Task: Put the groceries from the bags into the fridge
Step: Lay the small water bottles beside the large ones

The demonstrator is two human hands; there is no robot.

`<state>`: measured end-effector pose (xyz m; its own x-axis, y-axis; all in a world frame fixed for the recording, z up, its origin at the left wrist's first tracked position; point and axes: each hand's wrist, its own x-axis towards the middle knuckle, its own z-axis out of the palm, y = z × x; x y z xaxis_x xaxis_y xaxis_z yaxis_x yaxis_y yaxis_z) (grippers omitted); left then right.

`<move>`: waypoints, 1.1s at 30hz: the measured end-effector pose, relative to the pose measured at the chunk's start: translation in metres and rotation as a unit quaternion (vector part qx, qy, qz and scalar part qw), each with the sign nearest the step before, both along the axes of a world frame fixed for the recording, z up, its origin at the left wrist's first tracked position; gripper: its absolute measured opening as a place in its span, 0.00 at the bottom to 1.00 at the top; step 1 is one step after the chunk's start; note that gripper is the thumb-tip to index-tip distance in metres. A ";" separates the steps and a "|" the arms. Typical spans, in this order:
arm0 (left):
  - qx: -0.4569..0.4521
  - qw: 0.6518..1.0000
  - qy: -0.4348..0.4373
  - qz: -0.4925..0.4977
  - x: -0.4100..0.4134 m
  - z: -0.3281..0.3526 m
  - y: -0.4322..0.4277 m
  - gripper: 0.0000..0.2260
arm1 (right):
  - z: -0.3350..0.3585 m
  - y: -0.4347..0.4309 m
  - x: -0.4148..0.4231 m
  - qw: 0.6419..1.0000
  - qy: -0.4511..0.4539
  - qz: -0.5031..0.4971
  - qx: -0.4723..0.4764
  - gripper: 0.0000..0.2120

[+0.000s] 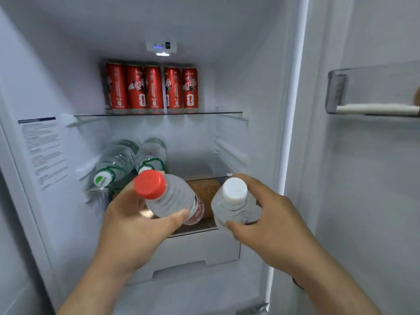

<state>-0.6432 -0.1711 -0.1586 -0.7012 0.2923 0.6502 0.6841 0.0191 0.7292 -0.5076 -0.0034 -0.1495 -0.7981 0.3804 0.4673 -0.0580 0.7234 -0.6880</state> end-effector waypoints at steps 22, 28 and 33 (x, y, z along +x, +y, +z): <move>-0.171 0.966 0.195 -0.022 -0.135 0.045 0.074 0.29 | 0.014 0.055 -0.136 0.990 0.098 -0.098 0.005 0.31; -0.218 0.953 0.207 0.040 -0.150 0.033 0.079 0.33 | 0.010 0.064 -0.147 0.993 0.065 -0.088 0.043 0.31; -0.297 0.913 0.271 0.077 -0.153 0.032 0.083 0.35 | -0.006 0.072 -0.162 0.995 0.017 -0.079 0.056 0.34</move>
